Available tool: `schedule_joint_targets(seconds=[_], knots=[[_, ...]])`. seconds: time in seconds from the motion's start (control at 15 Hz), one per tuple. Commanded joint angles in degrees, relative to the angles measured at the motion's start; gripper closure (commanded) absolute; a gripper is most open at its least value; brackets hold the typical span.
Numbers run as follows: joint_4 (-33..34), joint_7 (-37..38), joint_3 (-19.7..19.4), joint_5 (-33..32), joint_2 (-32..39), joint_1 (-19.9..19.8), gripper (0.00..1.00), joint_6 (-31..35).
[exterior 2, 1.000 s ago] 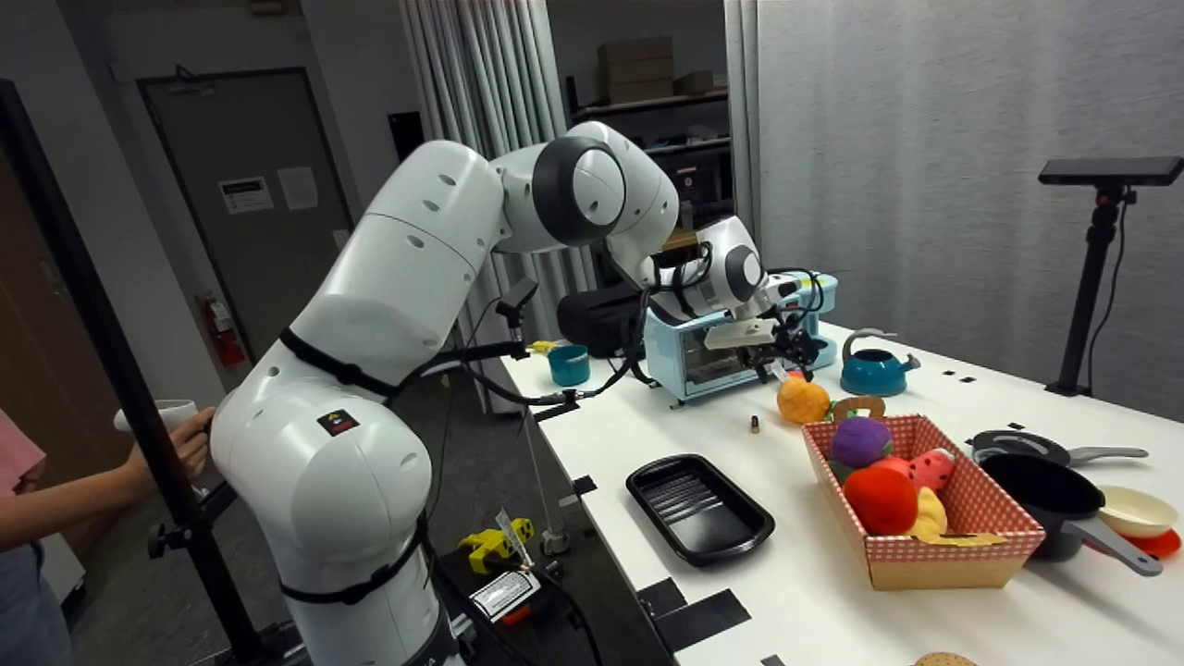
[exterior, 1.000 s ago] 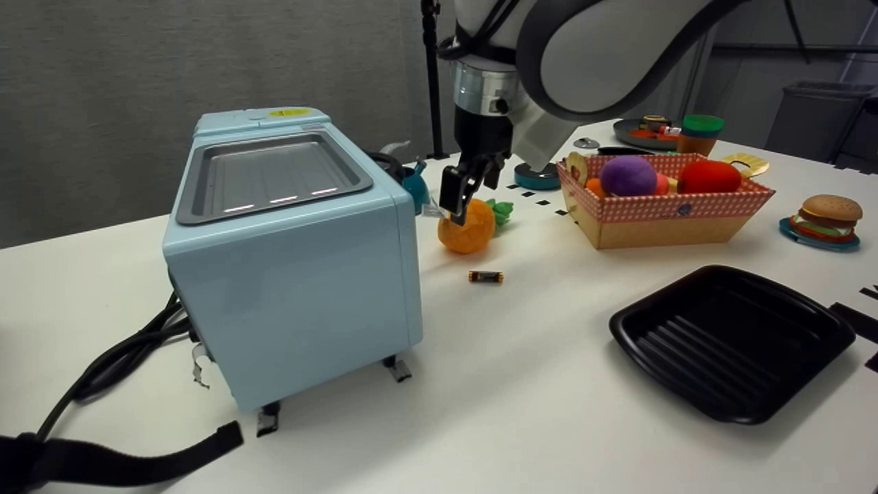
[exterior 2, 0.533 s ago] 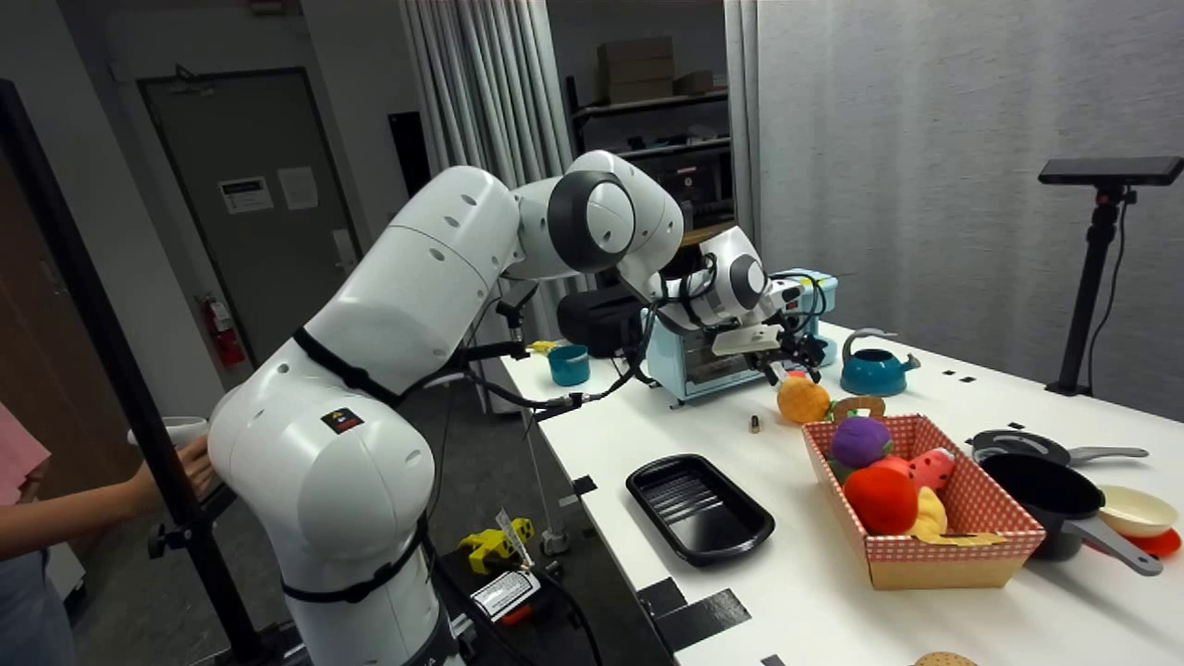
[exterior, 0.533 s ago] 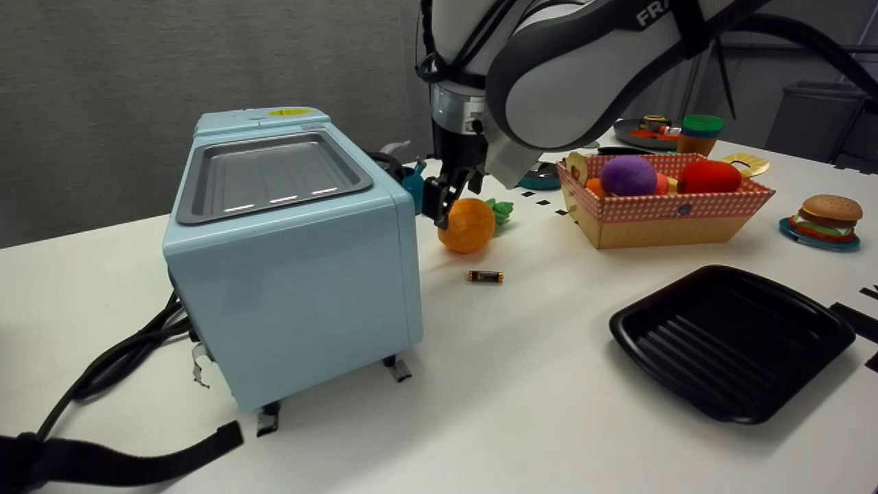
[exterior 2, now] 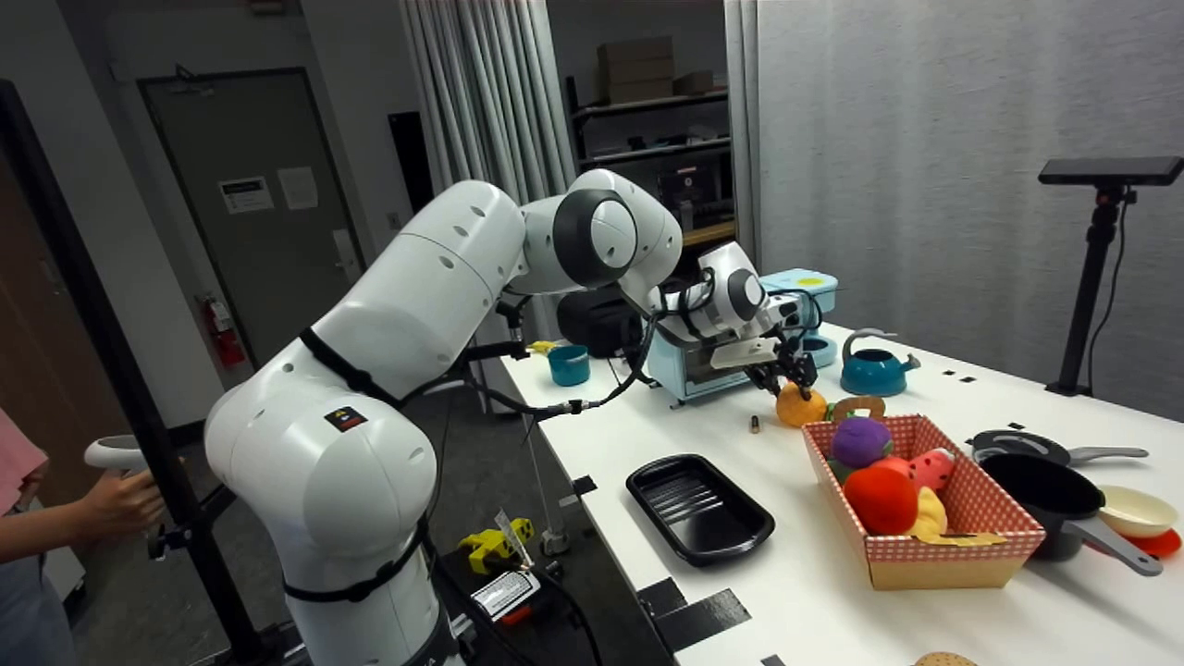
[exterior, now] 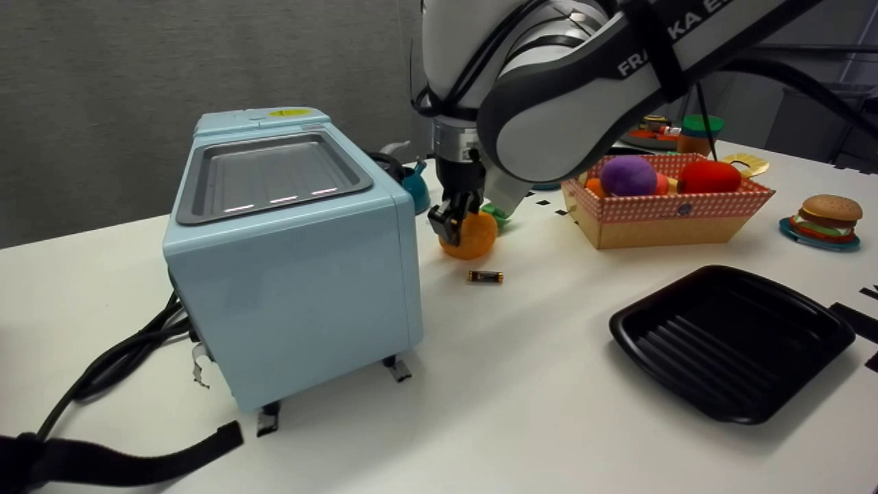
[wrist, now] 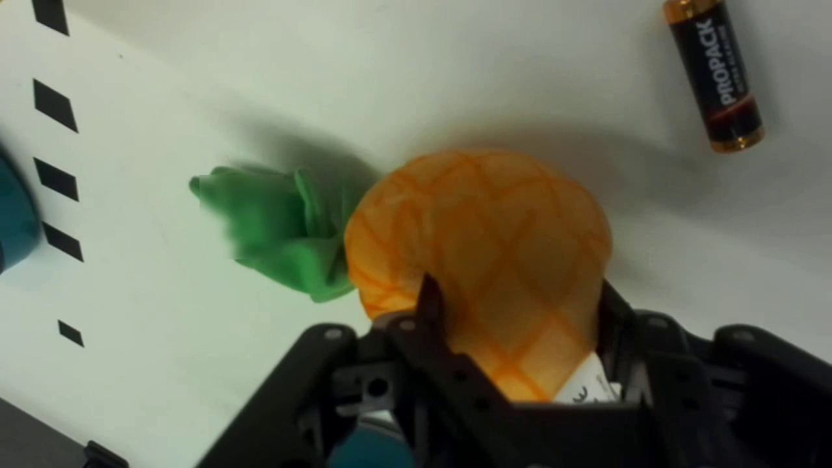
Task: Place the pineapple toy inside the basket
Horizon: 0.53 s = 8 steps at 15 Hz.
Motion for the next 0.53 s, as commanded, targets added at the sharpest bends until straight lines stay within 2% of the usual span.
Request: schedule_joint_targets(seconds=[0.0,0.2,0.27,0.47], knots=[[1.2,2.5,-1.5,-0.6,0.9,0.8,0.77,-3.3],[-0.5,4.9,-2.4,-0.5,-1.0,0.3,0.95,-4.2],[-1.1,5.8,-2.8,-0.5,-1.7,0.2,0.97,-4.4],[-4.1,9.7,-4.6,-0.4,-4.7,-0.3,0.95,-5.2]])
